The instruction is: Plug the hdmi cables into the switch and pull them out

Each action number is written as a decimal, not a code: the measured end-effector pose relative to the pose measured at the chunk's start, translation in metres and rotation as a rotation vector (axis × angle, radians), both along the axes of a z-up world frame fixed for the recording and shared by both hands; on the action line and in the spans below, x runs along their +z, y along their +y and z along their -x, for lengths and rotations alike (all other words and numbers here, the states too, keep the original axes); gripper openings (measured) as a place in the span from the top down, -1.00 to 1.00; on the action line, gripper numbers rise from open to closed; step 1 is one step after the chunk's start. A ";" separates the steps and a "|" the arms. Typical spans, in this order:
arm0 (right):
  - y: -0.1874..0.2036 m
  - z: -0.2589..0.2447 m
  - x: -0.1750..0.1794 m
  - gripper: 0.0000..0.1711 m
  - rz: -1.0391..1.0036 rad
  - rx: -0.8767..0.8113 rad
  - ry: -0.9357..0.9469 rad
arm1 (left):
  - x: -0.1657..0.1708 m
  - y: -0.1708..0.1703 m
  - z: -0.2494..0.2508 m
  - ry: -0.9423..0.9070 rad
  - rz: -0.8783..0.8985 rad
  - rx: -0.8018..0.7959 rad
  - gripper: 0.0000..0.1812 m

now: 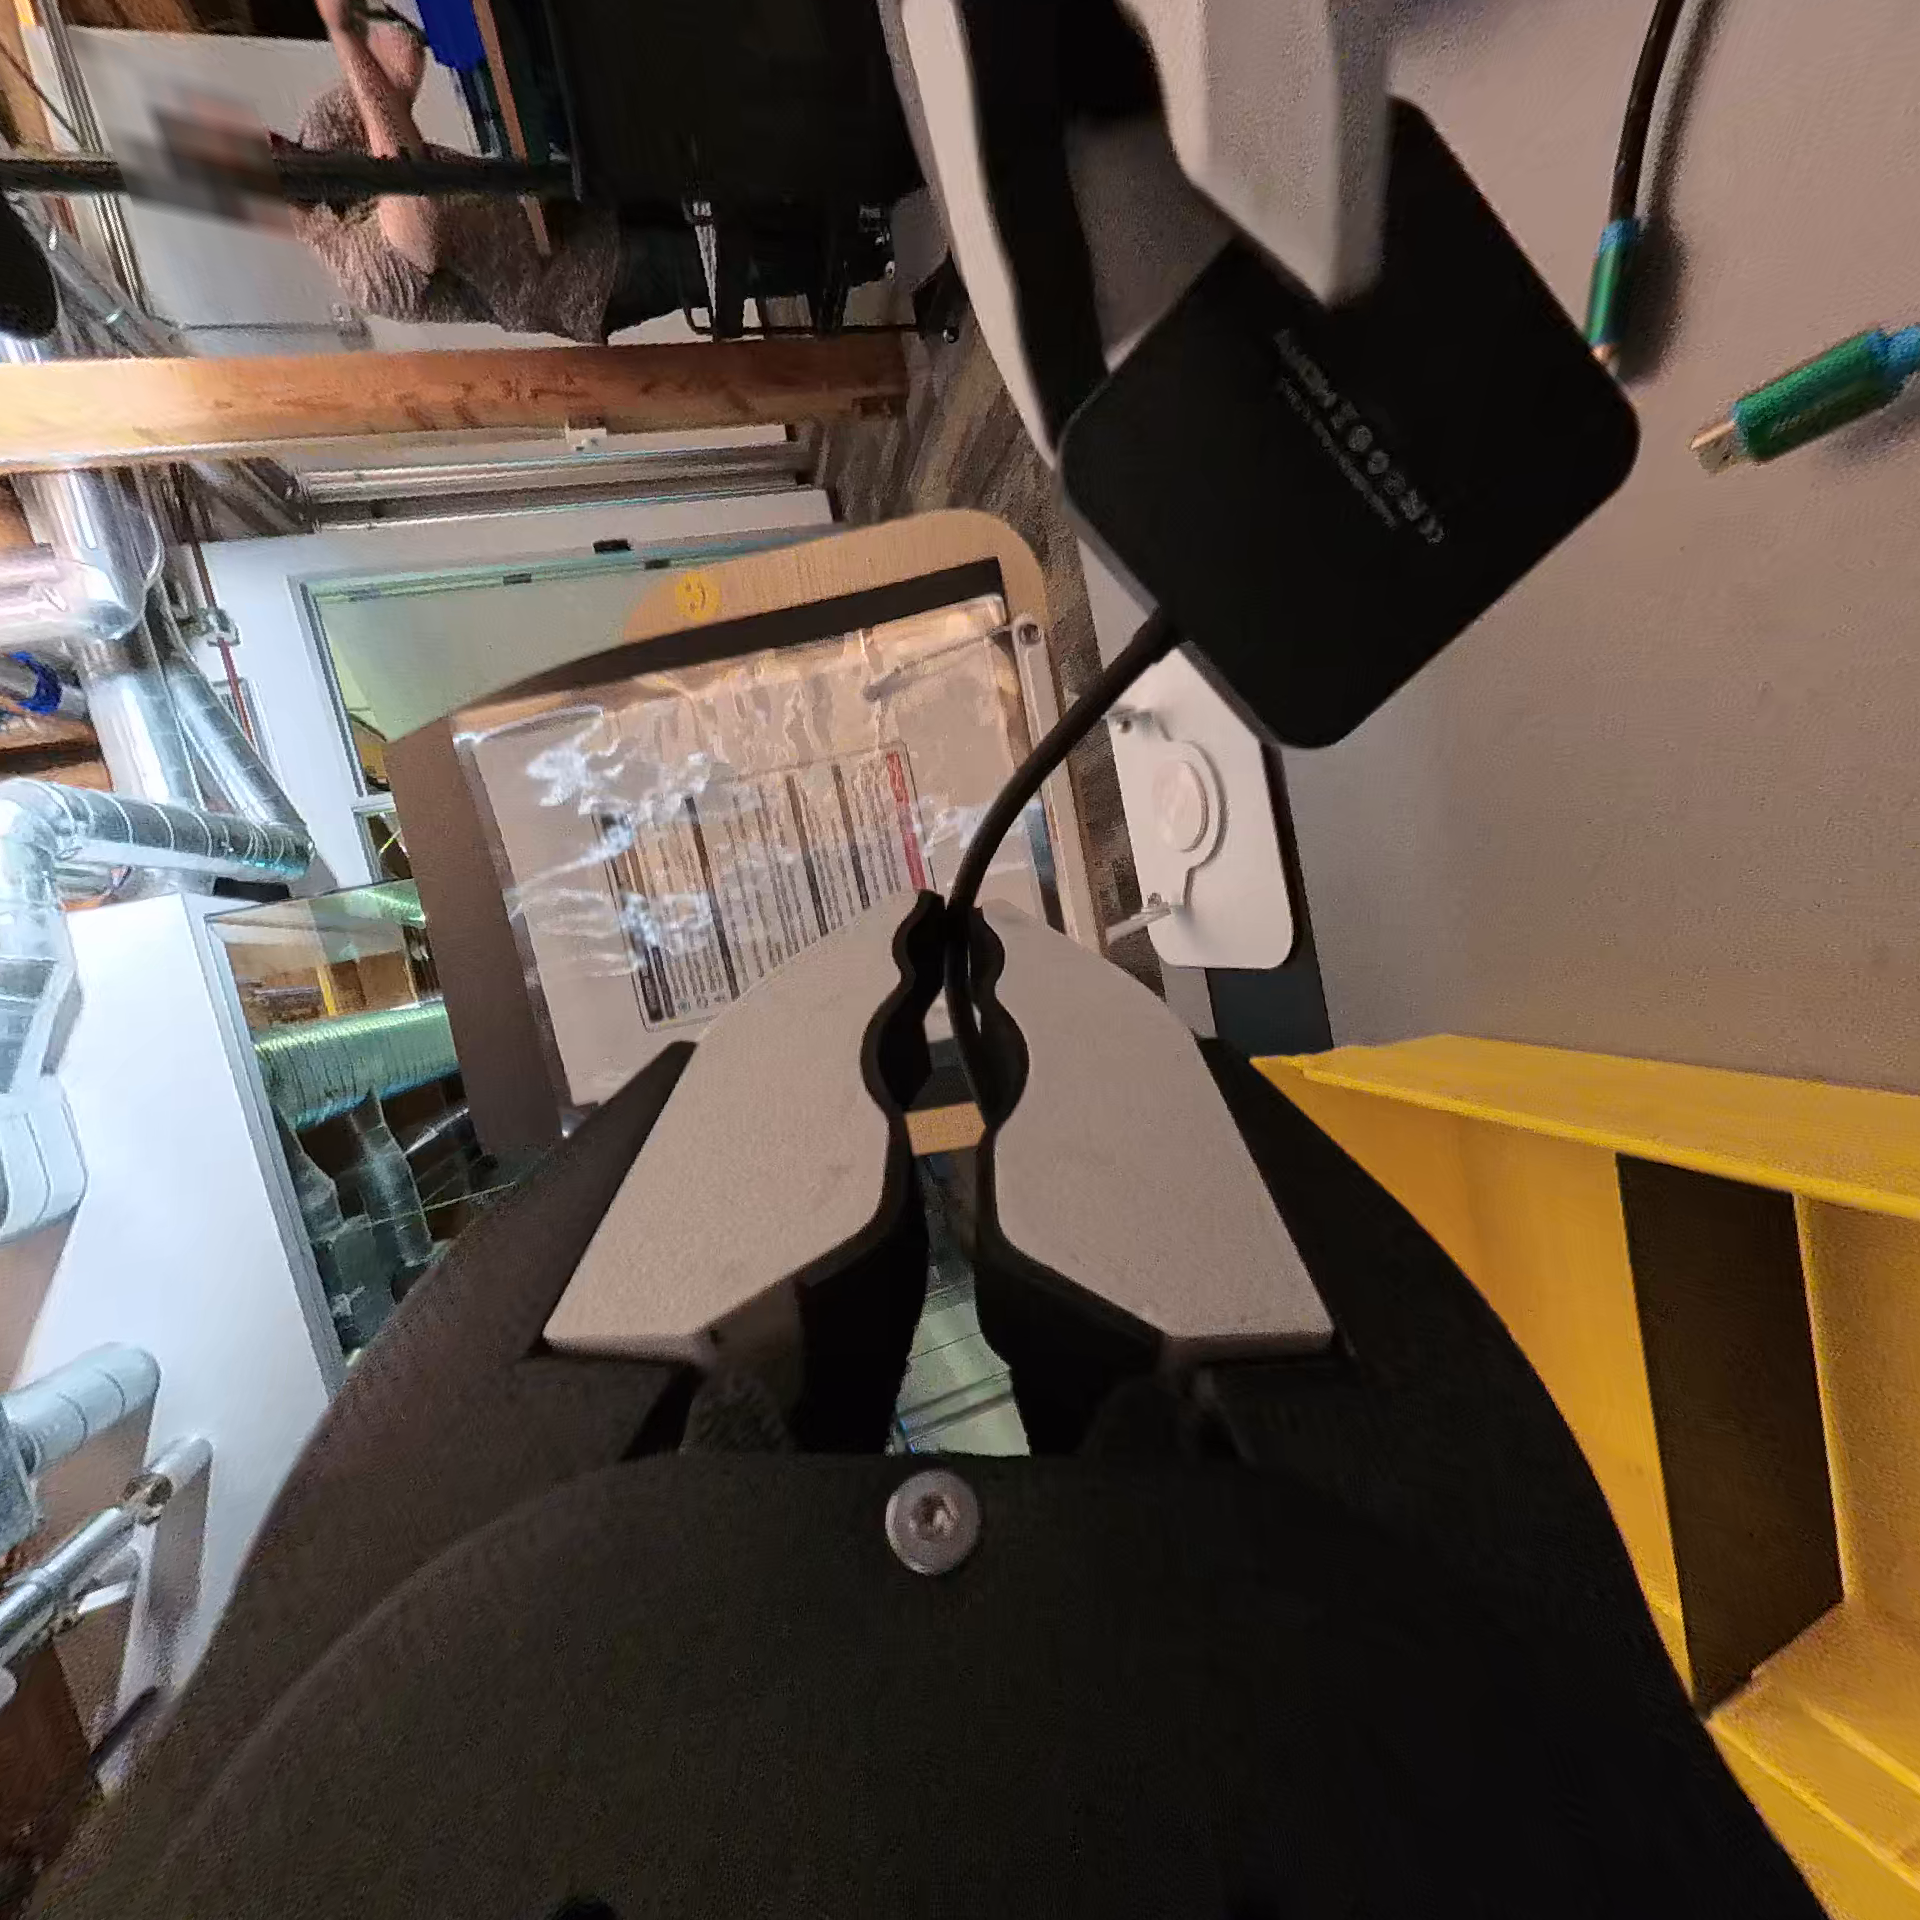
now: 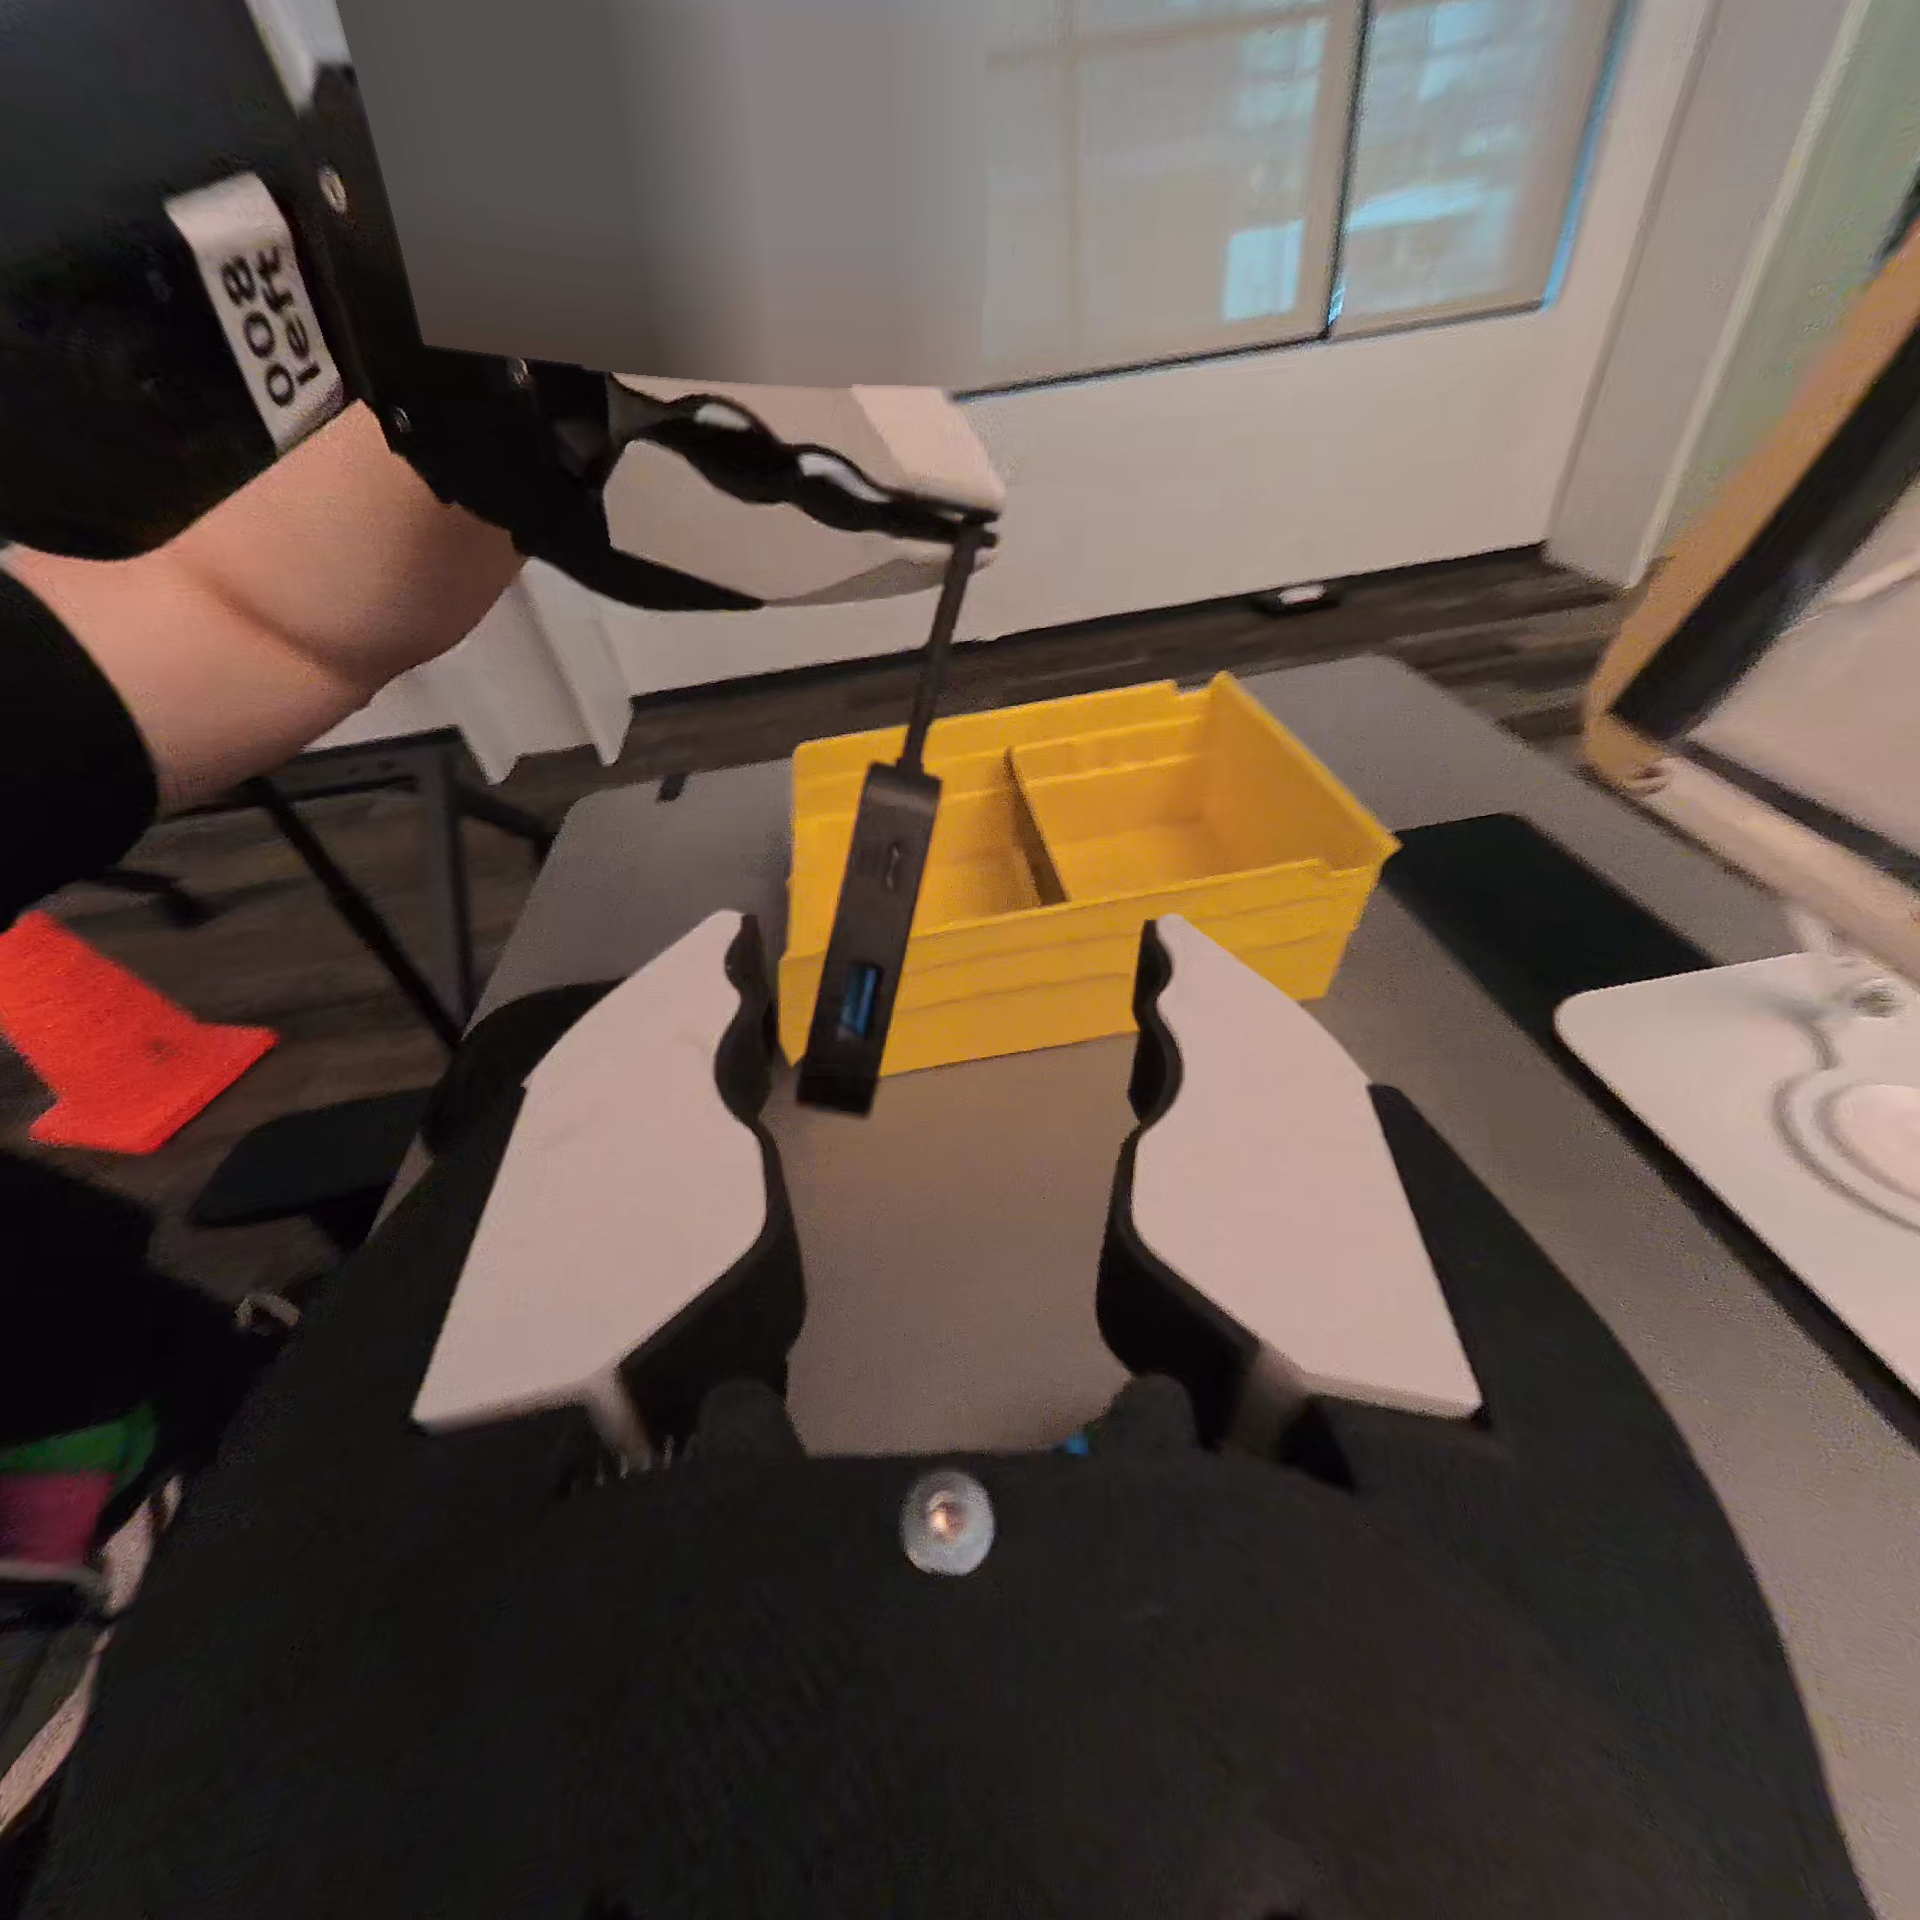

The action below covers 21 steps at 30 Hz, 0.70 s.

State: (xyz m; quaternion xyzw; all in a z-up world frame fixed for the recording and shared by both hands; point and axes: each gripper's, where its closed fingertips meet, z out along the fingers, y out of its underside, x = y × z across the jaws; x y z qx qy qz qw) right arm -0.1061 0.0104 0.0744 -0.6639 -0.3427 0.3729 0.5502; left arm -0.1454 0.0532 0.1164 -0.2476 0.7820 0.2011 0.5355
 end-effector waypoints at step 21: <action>0.071 -0.008 -0.182 0.83 0.783 -0.254 0.037 | -0.122 -0.070 0.004 -0.358 0.773 0.356 0.59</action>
